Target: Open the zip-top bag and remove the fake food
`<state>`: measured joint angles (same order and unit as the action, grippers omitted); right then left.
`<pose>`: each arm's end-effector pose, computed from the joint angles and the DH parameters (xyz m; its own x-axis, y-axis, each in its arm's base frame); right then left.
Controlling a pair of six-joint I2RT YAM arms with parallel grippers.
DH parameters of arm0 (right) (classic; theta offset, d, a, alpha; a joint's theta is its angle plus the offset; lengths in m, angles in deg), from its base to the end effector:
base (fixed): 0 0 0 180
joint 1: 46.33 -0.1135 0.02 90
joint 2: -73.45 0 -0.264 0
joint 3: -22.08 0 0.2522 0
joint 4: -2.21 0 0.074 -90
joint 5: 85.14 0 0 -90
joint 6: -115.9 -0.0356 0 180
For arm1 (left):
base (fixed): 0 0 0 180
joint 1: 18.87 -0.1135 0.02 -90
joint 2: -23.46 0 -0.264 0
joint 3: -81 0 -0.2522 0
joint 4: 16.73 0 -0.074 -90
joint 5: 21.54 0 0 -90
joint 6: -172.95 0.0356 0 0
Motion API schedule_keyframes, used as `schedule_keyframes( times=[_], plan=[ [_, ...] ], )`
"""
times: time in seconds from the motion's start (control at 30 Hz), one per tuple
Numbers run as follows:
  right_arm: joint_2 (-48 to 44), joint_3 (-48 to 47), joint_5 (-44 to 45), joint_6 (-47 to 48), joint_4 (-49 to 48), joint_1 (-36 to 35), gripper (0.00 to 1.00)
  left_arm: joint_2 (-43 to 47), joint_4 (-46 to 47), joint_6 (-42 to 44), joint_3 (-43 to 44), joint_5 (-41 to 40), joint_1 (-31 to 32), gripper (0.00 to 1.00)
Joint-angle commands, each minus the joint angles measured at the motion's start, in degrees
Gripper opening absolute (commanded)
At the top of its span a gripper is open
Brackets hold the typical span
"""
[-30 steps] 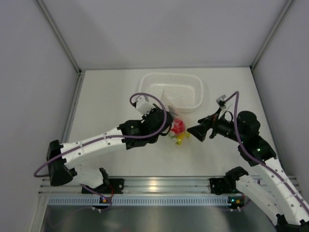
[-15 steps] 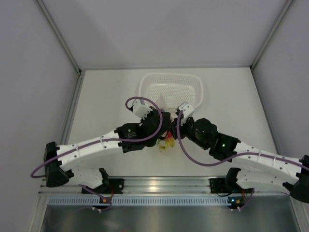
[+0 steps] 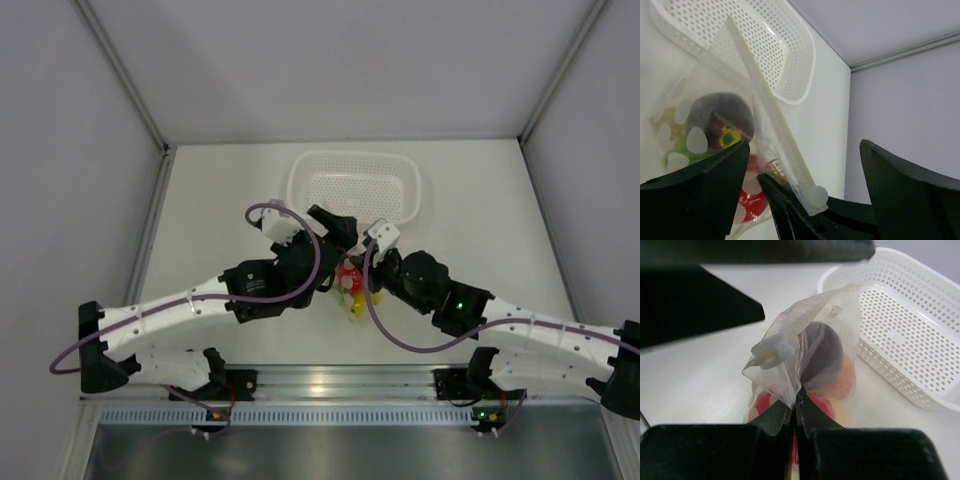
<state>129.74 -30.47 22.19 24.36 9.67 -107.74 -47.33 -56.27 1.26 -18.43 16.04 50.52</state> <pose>0.1199 0.1978 0.2957 -0.1117 -0.1513 -0.9822 -0.6956 0.7177 -0.0315 0.1196 -0.2379 0.3581 -0.3505 -0.7825 -0.5147 -0.1254 0.5838 -0.8021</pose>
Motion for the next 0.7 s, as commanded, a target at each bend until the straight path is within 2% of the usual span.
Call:
schedule_keyframes(
  times=[0.0,0.1,0.17,0.2,0.23,0.27,0.3,0.33,0.43,0.6,0.67],
  plan=[
    [-4.0,-0.1,-3.4,0.7,-1.8,-0.6,0.00,3.0,4.7,11.8,1.5,-3.0,0.1,0.99],
    [-7.5,0.8,-4.9,1.0,1.5,-0.6,0.00,2.9,6.2,24.6,2.8,4.0,-3.7,0.99],
    [-9.1,0.4,-6.4,2.9,4.5,-0.6,0.00,3.7,9.7,30.2,2.5,11.7,-11.5,0.99],
    [-10.7,0.1,-8.4,3.8,8.0,-0.6,0.00,4.2,12.2,39.8,1.6,23.4,-14.3,0.99],
    [-11.6,-0.1,-9.4,4.2,9.6,-0.5,0.00,5.3,14.1,43.4,0.4,29.7,-20.3,0.99],
    [-12.5,-0.4,-11.2,4.8,10.8,-0.6,0.00,5.9,19.0,47.4,-0.9,35.0,-22.8,0.99],
    [-14.2,-0.6,-12.3,5.2,11.9,-0.5,0.00,6.5,21.5,55.6,-1.8,48.8,-24.8,0.99],
    [-14.8,-0.8,-13.6,5.5,14.0,-0.5,0.00,8.0,23.4,58.4,-2.8,54.8,-28.5,0.99],
    [-15.2,-3.1,-19.1,6.4,19.4,-0.5,0.00,10.4,27.3,69.3,-6.5,74.6,-32.5,0.96],
    [-12.8,-7.2,-22.4,8.0,25.2,-0.5,0.00,13.1,29.5,84.9,-9.7,96.2,-32.7,0.95],
    [-12.3,-7.8,-23.5,8.2,25.9,-0.5,0.00,12.7,27.5,87.7,-9.5,106.9,-32.9,0.95]
  ],
)
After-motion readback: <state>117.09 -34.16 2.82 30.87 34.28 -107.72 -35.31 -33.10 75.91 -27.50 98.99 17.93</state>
